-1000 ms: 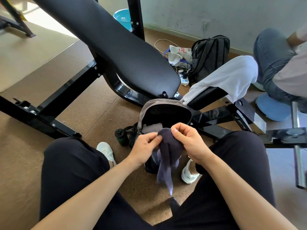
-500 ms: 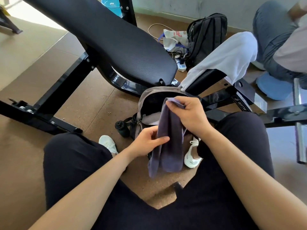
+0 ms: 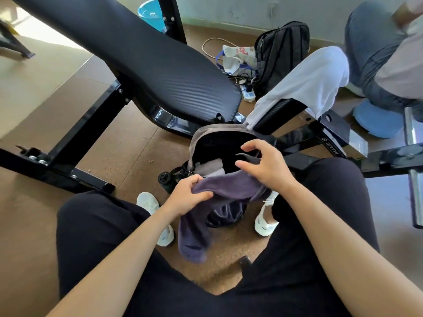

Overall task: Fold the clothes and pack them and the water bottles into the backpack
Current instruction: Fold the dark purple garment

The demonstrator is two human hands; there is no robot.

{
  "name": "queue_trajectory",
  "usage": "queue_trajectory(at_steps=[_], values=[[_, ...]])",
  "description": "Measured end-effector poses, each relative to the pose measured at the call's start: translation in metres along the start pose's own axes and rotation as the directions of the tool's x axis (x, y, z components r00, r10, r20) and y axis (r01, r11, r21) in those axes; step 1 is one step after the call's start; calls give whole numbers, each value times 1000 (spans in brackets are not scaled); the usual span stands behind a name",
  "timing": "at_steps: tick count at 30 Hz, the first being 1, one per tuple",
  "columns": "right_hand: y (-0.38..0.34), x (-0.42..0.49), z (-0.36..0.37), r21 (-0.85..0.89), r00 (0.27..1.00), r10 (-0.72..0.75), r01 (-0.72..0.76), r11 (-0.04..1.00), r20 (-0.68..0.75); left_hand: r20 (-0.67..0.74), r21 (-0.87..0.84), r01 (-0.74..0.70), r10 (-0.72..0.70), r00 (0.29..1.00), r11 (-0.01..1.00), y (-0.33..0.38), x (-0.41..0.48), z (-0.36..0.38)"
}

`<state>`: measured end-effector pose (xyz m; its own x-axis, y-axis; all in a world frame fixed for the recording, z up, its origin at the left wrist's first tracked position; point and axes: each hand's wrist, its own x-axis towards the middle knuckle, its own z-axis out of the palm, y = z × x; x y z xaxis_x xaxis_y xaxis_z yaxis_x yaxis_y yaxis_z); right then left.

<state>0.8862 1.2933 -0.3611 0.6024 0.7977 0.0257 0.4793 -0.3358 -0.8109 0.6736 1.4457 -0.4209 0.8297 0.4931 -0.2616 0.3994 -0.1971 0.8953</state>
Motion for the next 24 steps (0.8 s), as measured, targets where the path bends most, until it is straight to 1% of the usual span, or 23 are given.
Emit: queue_trajectory(at_steps=[2,3,5,6,7,8,9,11,13,15,16,18,21,24], values=[[-6,-3,12,64,980,-77,66,996,182,66,-102,-60,67,996,993,13,-3,0],[-8,-4,19,95,953,-98,73,993,286,89,-131,-78,90,992,988,18,-4,-1],[-10,-4,32,109,868,-93,45,993,488,103,-143,-100,115,988,985,22,-4,-1],[-9,-3,36,91,827,-81,36,995,556,91,-139,-105,118,989,985,22,-5,-2],[-7,-2,38,56,815,-70,47,997,575,66,-133,-100,110,992,986,20,-4,-4],[-6,0,38,40,833,-74,62,997,548,45,-121,-93,99,994,988,17,-5,-7],[-4,3,38,30,875,-81,77,997,478,42,-101,-82,86,995,992,13,-4,-10],[-1,8,33,54,958,-79,67,996,276,87,10,-48,47,995,999,5,-3,-16],[2,12,24,135,997,-33,23,991,77,144,159,22,-45,989,987,-2,-3,-22],[8,17,15,170,997,46,-33,985,-70,165,262,81,-128,978,962,-9,-5,-26],[12,20,11,167,991,73,-54,985,-114,162,304,95,-150,975,948,-12,-5,-29],[16,22,4,136,983,103,-82,987,-154,157,337,123,-185,970,933,-18,-5,-34],[20,23,-3,74,970,132,-119,990,-204,205,347,170,-251,946,922,-22,-7,-40],[24,26,-11,44,947,153,-147,988,-281,221,444,170,-291,931,880,-25,-11,-39]])
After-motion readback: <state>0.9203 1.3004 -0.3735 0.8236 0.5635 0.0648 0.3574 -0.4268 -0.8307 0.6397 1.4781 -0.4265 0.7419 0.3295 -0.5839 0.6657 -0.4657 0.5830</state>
